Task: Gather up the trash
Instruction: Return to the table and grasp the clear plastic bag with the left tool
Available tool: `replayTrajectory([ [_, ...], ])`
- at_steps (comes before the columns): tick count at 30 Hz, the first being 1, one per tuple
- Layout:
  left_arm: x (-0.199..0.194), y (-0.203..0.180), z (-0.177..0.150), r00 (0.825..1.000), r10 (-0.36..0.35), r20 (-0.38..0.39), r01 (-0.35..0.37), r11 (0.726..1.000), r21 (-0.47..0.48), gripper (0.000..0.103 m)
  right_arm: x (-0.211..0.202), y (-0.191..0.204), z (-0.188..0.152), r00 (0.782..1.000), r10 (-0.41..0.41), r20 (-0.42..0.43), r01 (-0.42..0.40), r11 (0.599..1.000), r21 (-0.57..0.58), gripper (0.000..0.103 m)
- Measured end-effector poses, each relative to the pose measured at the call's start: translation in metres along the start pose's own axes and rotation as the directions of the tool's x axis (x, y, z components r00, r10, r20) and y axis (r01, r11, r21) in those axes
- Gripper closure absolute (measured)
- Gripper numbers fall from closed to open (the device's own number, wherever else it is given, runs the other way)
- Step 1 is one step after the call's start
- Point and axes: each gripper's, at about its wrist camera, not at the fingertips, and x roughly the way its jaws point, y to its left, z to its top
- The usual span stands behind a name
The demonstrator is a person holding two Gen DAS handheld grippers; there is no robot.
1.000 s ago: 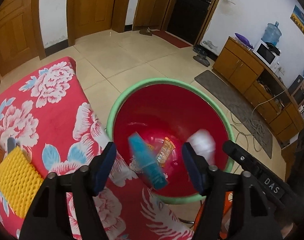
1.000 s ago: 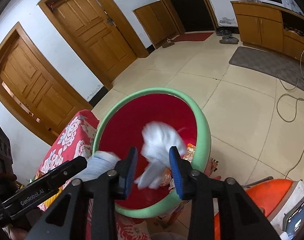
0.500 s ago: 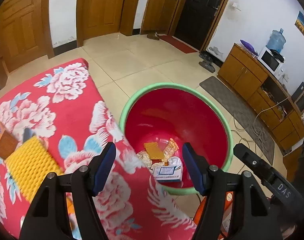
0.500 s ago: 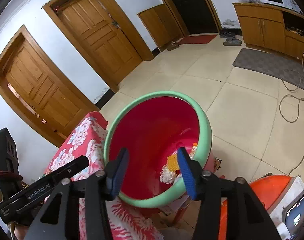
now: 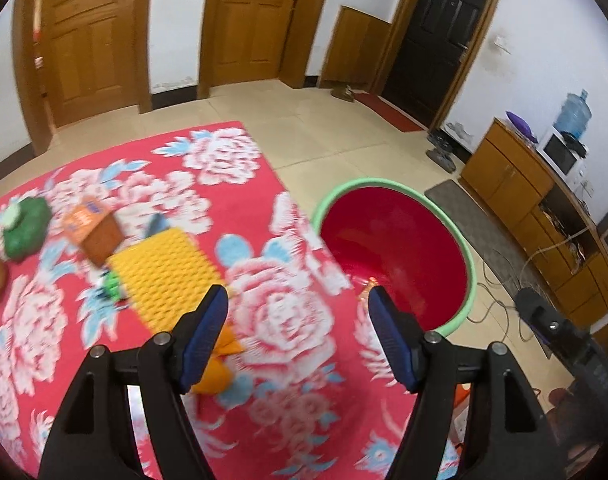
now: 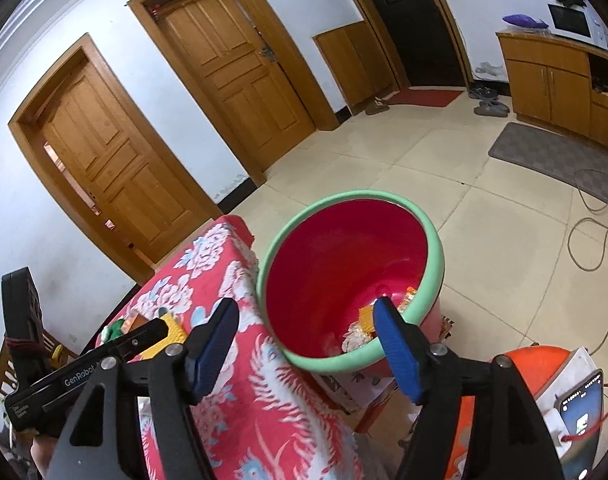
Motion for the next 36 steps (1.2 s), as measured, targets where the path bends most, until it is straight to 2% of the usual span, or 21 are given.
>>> replayTrajectory([
  [11, -0.031, 0.054, -0.033, 0.994, 0.112, 0.009, -0.111, 0.992, -0.067, 0.027, -0.02, 0.021, -0.016, 1.0, 0.029, -0.002, -0.029, 0.998, -0.061, 0.021],
  [21, -0.02, 0.084, -0.058, 0.985, 0.166, -0.041, -0.169, 0.981, -0.092, 0.026, -0.022, 0.031, -0.028, 0.999, 0.029, -0.032, -0.031, 0.996, -0.081, 0.019],
  [31, 0.003, 0.089, -0.073, 0.979, 0.186, -0.082, -0.193, 0.978, -0.077, 0.021, -0.015, 0.024, -0.044, 0.997, 0.009, -0.074, -0.014, 0.998, -0.067, 0.019],
  [34, 0.013, 0.089, -0.078, 0.981, 0.169, -0.097, -0.177, 0.981, -0.079, 0.021, -0.014, 0.024, -0.046, 0.996, 0.02, -0.086, -0.025, 0.998, -0.059, 0.019],
  [35, 0.012, 0.089, -0.078, 0.981, 0.175, -0.084, -0.182, 0.981, -0.073, 0.021, -0.014, 0.025, -0.048, 0.996, 0.021, -0.086, -0.026, 0.998, -0.062, 0.019],
  [36, 0.01, 0.088, -0.079, 0.982, 0.172, -0.074, -0.177, 0.982, -0.069, 0.026, -0.015, 0.026, -0.049, 0.996, 0.02, -0.086, -0.026, 0.997, -0.066, 0.019],
])
